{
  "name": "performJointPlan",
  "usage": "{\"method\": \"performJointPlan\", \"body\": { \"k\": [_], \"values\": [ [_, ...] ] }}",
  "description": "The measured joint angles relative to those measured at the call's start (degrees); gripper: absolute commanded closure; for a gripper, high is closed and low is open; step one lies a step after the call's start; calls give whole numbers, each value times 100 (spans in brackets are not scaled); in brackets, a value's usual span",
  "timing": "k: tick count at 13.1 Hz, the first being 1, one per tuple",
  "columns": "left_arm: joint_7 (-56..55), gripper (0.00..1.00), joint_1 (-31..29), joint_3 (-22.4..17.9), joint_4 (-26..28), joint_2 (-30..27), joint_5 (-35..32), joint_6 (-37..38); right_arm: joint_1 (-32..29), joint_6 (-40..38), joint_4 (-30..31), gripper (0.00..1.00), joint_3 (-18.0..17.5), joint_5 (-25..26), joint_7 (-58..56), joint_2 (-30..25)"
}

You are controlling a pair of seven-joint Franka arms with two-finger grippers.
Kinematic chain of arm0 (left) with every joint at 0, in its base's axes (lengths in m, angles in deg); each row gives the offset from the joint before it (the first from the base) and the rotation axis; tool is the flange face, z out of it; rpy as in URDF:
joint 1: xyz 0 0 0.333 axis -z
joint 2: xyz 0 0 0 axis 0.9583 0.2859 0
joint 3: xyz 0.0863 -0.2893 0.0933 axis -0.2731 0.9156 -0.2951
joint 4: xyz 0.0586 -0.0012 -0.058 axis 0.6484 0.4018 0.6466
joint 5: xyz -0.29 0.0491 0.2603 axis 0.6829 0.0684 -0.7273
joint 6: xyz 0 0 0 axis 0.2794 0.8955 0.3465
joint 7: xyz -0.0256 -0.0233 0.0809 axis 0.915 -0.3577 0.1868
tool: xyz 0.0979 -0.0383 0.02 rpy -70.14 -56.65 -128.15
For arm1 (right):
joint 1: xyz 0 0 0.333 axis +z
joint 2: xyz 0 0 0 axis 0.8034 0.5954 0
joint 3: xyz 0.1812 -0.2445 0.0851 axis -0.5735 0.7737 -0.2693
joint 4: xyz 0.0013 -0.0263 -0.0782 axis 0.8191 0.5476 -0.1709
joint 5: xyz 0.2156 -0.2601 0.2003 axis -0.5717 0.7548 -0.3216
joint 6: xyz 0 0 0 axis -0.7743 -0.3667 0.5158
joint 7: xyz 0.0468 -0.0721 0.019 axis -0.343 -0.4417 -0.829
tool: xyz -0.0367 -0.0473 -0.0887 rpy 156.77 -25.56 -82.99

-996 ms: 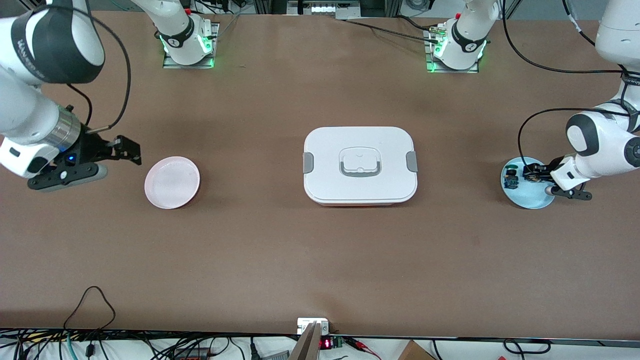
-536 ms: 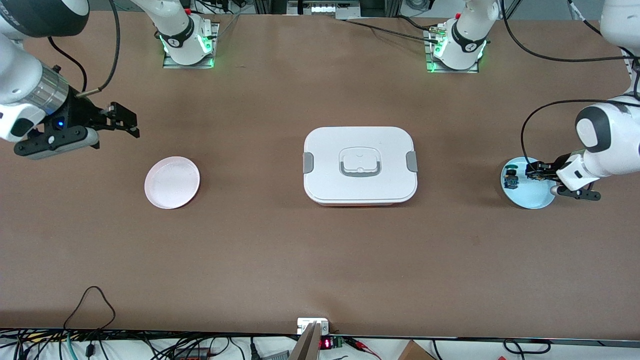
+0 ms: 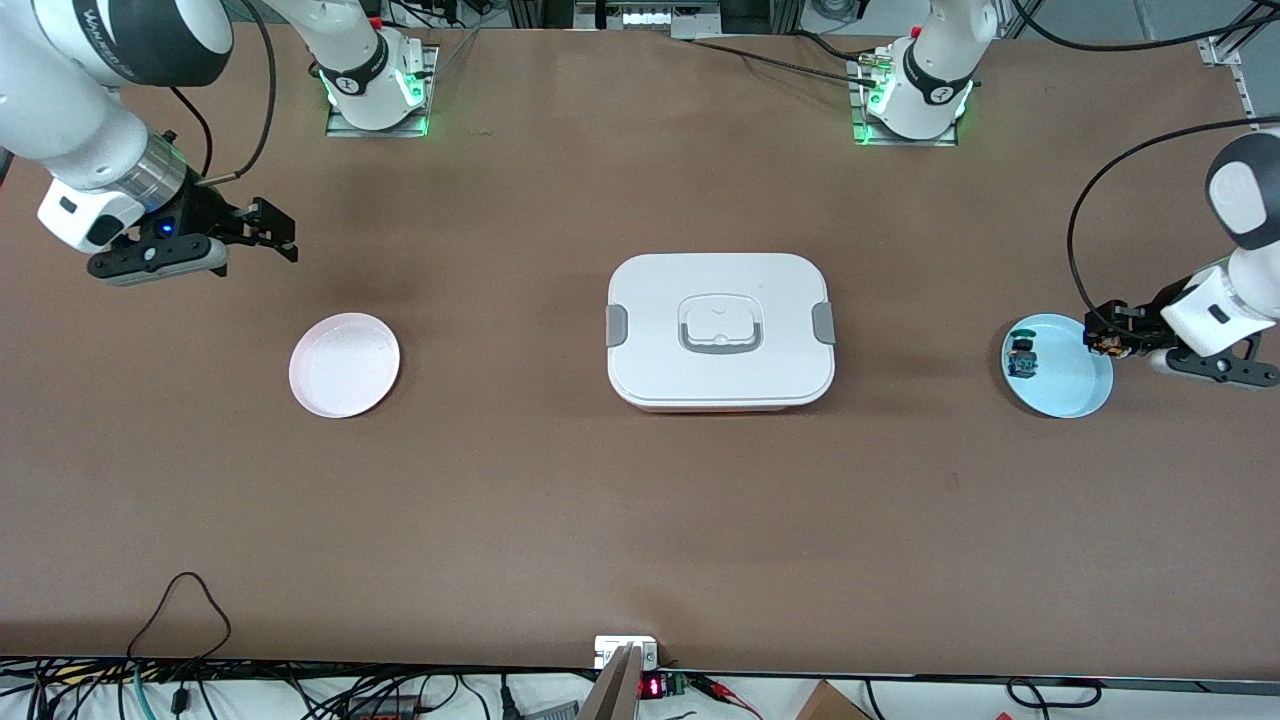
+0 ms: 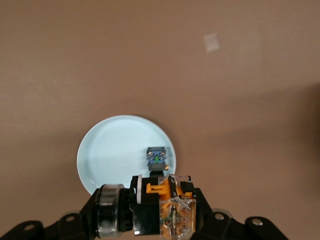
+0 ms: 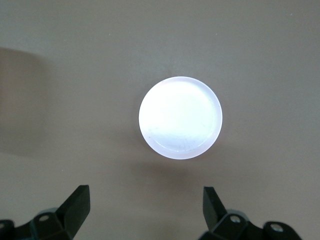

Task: Transfer orange switch to right arm and place
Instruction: 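Carry the orange switch toward the right gripper above the white box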

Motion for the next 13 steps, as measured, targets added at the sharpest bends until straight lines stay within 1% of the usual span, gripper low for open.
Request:
{"method": "performJointPlan", "body": {
  "k": [1,2,4,5,6,7,10,12,13],
  "values": [
    [0,100,47,0,-119,-56,154,93,-1,12,45,0,0,-177,-13,-1],
    [6,100,103,3,-232,-90,344,164,-2,10,74,0,5,-594,-81,17],
    [12,100,287,9,-451,-126,892,390,-18,-48,127,0,68,-1723,-276,139],
    [119,100,352,12,-533,-150,1288,517,-28,-78,143,0,108,-2192,-367,242],
    [506,100,381,15,-600,-165,1823,610,-37,-125,152,0,135,-2643,-468,348],
    [1062,100,386,11,-645,-169,2351,679,-41,-285,156,0,147,-3201,-598,449],
    [2575,100,392,0,-673,-168,3787,1123,-38,-1059,237,0,142,-5248,-1184,807],
    [3494,100,485,7,-663,-155,4616,1479,34,-1362,372,0,112,-6396,-1461,1064],
    [4030,100,551,13,-630,-125,4957,1560,168,-1465,419,0,92,-6972,-1509,1176]
  ]
}}
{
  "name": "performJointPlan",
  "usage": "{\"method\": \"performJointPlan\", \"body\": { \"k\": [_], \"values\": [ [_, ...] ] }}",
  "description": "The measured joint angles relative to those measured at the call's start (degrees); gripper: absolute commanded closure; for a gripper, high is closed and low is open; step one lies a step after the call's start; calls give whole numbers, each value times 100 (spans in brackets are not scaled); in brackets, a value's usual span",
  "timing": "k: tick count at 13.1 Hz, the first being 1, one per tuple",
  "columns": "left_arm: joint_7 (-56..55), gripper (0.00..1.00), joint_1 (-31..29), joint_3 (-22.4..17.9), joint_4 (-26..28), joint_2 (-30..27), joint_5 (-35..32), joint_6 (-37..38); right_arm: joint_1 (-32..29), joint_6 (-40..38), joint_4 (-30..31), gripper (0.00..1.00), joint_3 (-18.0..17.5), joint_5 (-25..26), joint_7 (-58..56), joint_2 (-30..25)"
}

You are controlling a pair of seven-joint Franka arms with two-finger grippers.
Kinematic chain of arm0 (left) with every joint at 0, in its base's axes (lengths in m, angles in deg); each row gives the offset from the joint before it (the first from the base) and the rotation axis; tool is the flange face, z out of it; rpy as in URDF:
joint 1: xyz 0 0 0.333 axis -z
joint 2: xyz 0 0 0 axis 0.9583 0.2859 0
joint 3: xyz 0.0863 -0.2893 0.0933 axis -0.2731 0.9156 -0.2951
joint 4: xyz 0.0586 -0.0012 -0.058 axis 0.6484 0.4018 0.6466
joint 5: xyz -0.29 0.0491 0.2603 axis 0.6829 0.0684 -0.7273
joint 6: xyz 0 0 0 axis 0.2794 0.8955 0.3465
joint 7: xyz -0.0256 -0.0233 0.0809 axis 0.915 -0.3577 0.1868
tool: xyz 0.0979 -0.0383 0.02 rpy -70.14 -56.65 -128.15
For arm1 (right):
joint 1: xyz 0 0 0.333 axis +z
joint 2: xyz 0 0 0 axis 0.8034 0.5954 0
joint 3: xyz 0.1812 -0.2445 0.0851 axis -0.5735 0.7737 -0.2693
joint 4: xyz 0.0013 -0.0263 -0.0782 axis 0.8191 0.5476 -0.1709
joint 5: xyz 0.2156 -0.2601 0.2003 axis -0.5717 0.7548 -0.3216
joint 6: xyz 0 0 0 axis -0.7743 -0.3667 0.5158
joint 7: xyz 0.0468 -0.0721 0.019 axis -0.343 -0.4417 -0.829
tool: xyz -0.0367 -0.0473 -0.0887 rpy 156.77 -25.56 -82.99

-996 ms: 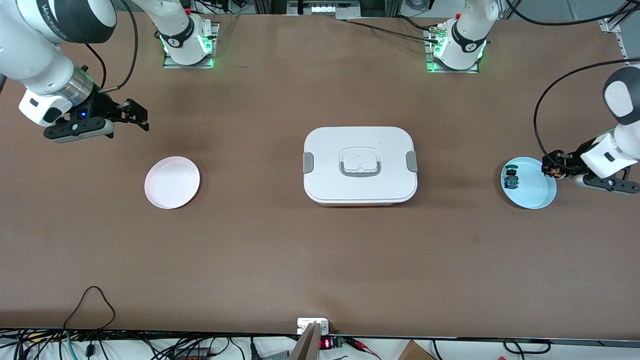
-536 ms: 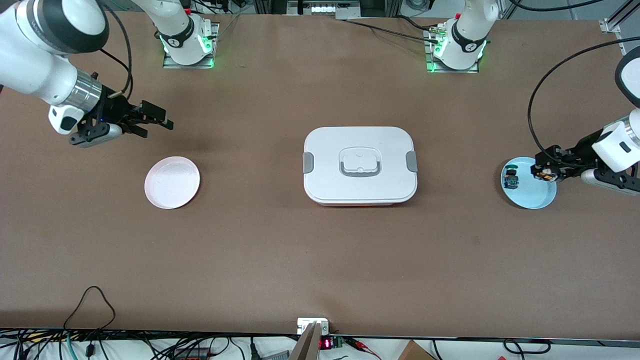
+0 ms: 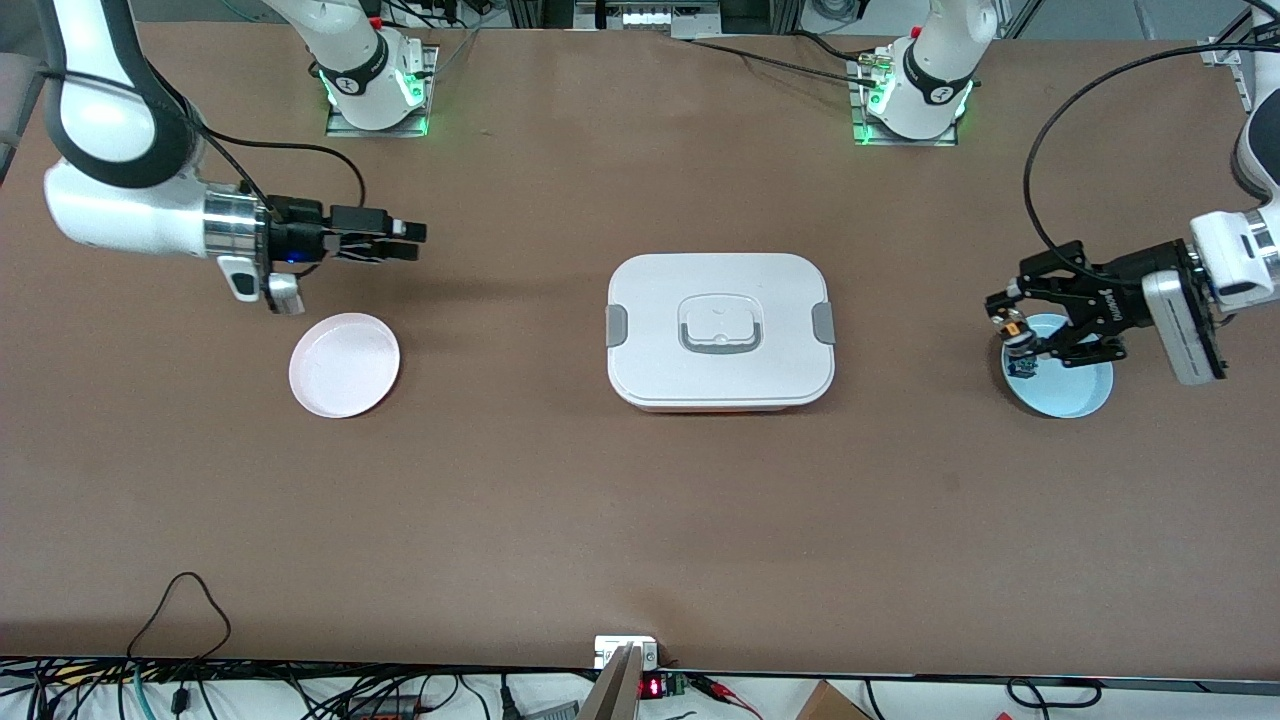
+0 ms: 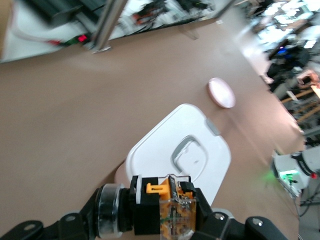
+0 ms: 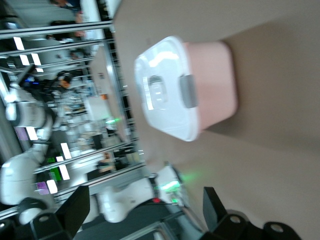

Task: Transfer orange switch to right arm and place
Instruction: 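Carry the orange switch toward the right gripper above the white box, then grasp the orange switch with the right gripper and open the left gripper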

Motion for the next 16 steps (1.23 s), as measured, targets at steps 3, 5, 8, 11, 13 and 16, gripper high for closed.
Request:
{"method": "performJointPlan", "body": {
  "k": [3,5,8,11,13,16],
  "values": [
    [1666,100,222,4,142,219,776,379,891,90,166,0,-41,-2073,-14,252],
    [2601,100,388,9,358,436,1401,709,1761,683,213,0,-69,-3571,-15,425],
    [3705,100,740,27,568,720,2073,985,2951,1774,59,0,-83,-5184,-106,624],
    [4329,100,1021,96,591,851,2287,1075,3550,2857,-562,0,-80,-5561,-97,802],
    [4523,100,1060,181,653,900,2413,1134,3811,3294,-1052,0,-77,-5824,-97,1030],
    [4778,100,1090,401,836,979,2919,1174,4140,3949,-1760,0,-78,-5945,-87,1439]
  ]
}}
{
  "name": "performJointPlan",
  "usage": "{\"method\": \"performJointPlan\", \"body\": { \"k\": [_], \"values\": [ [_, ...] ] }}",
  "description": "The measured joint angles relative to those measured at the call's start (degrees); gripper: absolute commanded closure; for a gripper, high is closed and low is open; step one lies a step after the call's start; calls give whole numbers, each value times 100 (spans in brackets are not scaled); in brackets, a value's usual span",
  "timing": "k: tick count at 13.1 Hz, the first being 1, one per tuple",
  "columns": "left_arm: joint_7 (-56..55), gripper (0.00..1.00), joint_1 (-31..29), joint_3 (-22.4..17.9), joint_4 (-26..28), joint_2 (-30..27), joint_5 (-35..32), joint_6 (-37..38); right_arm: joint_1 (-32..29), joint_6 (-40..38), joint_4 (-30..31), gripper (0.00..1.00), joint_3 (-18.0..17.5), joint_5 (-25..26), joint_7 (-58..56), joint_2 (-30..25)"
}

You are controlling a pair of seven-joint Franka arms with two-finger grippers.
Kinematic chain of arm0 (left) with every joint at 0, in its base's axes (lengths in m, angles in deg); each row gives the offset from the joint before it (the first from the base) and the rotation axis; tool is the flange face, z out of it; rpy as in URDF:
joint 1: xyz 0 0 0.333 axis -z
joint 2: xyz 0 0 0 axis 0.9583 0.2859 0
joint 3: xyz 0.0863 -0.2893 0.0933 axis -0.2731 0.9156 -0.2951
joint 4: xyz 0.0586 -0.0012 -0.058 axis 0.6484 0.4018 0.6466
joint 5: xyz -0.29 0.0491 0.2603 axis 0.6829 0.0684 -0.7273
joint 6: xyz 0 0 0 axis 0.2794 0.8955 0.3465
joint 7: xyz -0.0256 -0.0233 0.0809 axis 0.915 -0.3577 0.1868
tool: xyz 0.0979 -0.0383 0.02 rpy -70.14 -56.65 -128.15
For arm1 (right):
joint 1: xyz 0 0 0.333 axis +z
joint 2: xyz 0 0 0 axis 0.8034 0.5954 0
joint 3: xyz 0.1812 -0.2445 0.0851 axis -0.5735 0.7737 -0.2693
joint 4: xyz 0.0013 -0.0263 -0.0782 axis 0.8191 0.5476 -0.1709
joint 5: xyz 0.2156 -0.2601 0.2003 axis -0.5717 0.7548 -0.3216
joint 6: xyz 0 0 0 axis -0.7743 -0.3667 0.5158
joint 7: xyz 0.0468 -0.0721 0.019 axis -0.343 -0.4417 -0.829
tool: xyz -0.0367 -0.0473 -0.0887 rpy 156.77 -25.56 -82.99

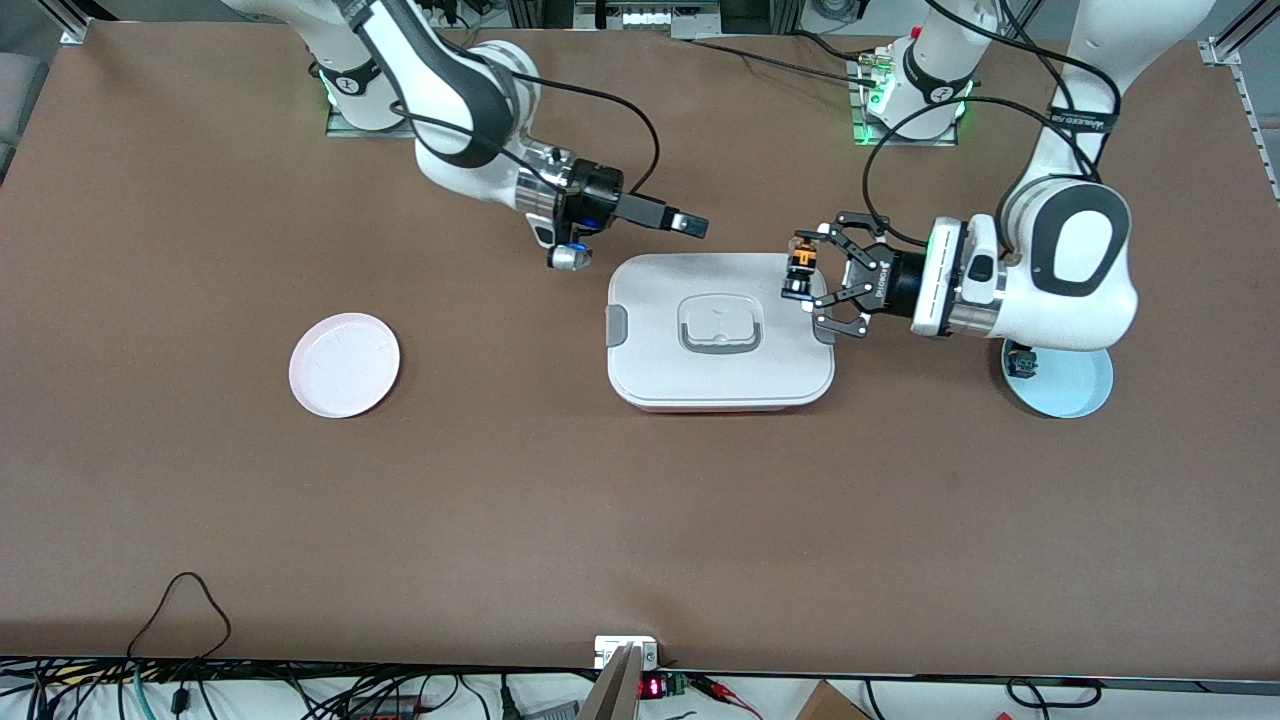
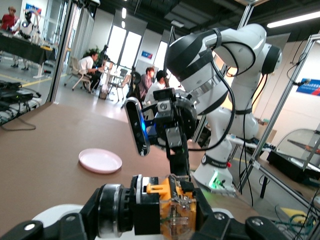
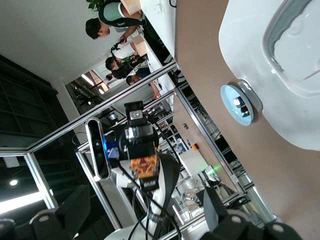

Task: Transfer orange switch to right arm and place
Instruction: 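Grasp the orange switch with the right gripper and open the left gripper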

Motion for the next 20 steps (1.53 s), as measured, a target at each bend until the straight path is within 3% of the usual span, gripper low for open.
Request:
{"method": "performJointPlan", "body": {
  "k": [8,9,15,17,18,20],
  "values": [
    [99,100,221,208,14,67,173,1,354,676,-988,0,2,-314,6,637],
    [99,100,226,213,15,67,173,1,356,679,-1002,8,2,-314,6,659],
    [70,100,227,217,76,68,176,0,382,724,-1067,97,22,-304,-73,676],
    [70,95,227,217,83,68,176,0,386,736,-1068,100,22,-305,-82,677],
    [70,73,227,217,83,68,176,0,387,740,-1069,100,22,-305,-82,676],
    [72,0,227,216,82,67,183,0,388,745,-1074,100,24,-305,-82,676]
  ]
}}
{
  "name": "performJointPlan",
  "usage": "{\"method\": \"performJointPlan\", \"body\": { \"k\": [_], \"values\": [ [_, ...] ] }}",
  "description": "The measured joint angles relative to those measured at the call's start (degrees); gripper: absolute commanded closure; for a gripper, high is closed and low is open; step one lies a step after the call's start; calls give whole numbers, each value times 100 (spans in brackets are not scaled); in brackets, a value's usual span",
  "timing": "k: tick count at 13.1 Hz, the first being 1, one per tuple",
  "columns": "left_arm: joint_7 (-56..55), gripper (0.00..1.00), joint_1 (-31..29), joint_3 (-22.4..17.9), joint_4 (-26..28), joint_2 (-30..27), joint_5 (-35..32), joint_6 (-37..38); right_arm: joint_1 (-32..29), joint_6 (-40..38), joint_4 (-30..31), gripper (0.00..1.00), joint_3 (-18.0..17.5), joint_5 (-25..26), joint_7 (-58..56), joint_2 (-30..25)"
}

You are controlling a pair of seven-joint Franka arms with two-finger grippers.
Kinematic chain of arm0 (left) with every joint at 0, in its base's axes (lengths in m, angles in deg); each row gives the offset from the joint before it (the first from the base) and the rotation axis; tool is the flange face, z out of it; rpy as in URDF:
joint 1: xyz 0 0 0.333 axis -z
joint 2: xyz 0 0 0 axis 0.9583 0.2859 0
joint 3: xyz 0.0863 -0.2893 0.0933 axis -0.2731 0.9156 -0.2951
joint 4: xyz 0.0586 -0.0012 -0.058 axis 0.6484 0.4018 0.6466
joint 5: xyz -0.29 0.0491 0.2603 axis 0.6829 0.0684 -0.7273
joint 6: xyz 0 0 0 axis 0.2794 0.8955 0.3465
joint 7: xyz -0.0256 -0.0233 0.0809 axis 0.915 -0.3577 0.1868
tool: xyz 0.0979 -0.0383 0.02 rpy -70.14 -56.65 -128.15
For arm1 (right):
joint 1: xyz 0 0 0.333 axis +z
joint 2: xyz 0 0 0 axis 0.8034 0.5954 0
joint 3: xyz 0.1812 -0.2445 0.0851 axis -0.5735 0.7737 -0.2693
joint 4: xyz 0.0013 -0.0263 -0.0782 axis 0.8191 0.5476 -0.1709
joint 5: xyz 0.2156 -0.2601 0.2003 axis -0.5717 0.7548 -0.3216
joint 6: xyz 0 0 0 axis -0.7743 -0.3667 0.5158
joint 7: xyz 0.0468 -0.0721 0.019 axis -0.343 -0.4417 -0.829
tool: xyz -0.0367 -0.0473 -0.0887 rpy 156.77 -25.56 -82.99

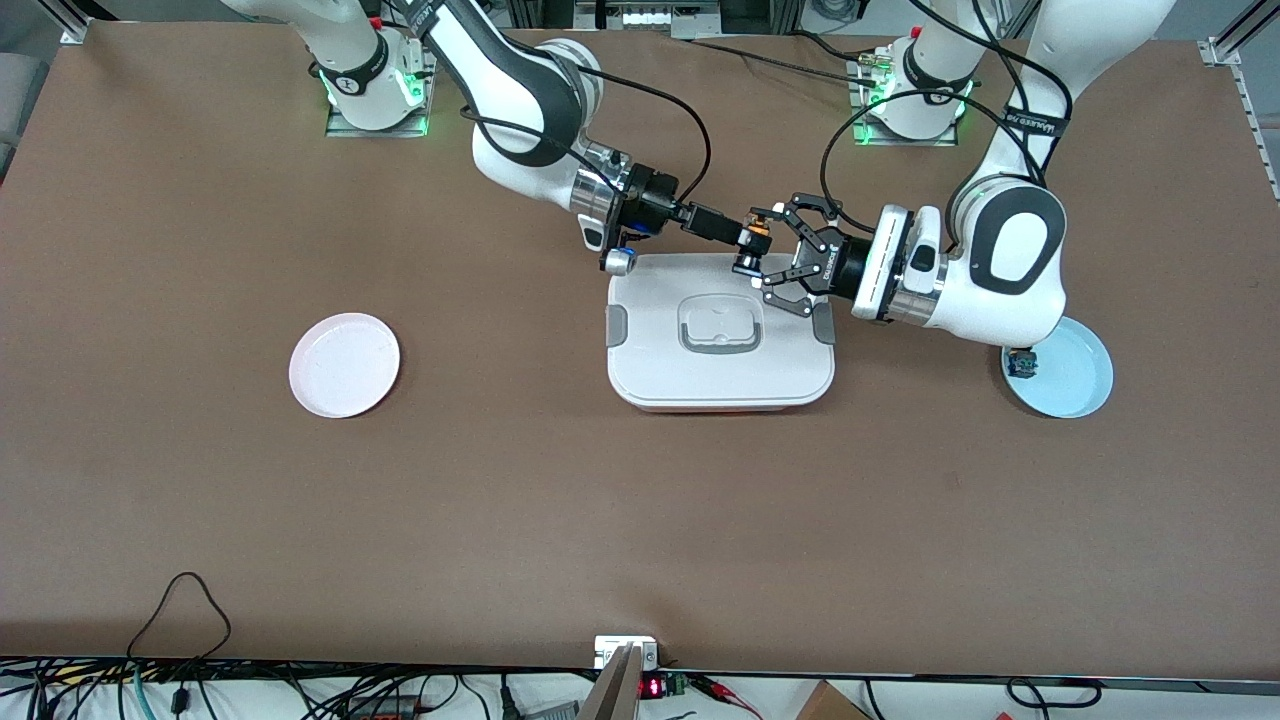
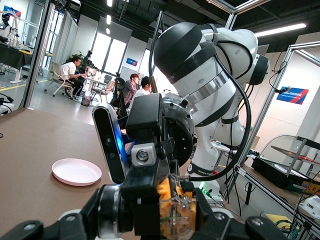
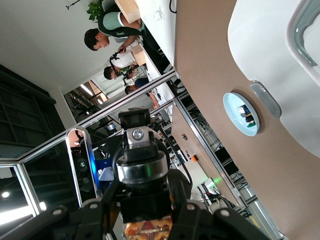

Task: Transfer orange switch to right arm and place
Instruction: 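Grasp the orange switch with the right gripper and open the left gripper, then carry the switch to the white plate while the left gripper withdraws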

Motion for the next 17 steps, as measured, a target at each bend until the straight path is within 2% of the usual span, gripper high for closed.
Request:
{"method": "performJointPlan", "body": {
  "k": [4,9,12,17],
  "values": [
    [68,0,0,0,-51,-25,233,-28,-45,32,-28,100,92,70,9,-11],
    [68,0,-77,-27,-160,-31,298,-110,-276,-86,-23,100,116,782,187,-60],
    [68,0,-409,-55,-116,-82,251,157,-923,-706,99,100,183,1973,909,-89],
    [68,0,-1217,-128,-70,-141,-697,593,-2398,-2935,658,100,230,4295,1668,-483]
  ]
}}
